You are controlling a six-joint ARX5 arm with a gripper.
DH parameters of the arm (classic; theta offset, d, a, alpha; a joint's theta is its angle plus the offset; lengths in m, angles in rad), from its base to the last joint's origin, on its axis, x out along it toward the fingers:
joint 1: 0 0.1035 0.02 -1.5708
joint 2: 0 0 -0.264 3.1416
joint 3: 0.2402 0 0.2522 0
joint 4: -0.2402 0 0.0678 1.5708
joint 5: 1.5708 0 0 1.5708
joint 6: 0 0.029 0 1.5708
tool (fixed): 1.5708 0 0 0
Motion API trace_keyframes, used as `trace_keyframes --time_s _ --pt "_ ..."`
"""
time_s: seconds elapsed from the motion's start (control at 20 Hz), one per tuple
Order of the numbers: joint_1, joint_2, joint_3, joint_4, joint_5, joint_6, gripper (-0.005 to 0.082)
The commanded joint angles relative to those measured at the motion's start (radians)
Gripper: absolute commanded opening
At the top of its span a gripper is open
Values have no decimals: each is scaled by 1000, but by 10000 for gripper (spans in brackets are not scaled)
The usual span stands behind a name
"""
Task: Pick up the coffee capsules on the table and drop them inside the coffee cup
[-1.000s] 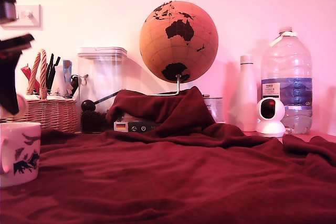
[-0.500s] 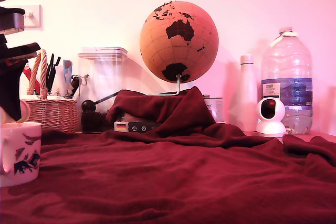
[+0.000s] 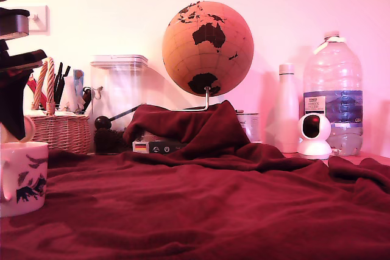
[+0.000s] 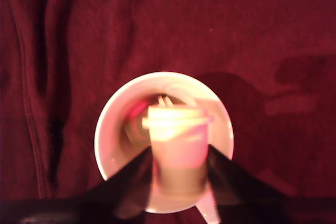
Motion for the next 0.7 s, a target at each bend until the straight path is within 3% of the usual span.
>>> trace_keyframes --time_s 0.0,0.5,0.55,0.65 --pt "2 15 7 5 0 6 651" --pt "2 -9 9 10 10 5 635" --pt "2 -17 9 10 12 5 616" --pt "2 -41 9 10 19 5 499"
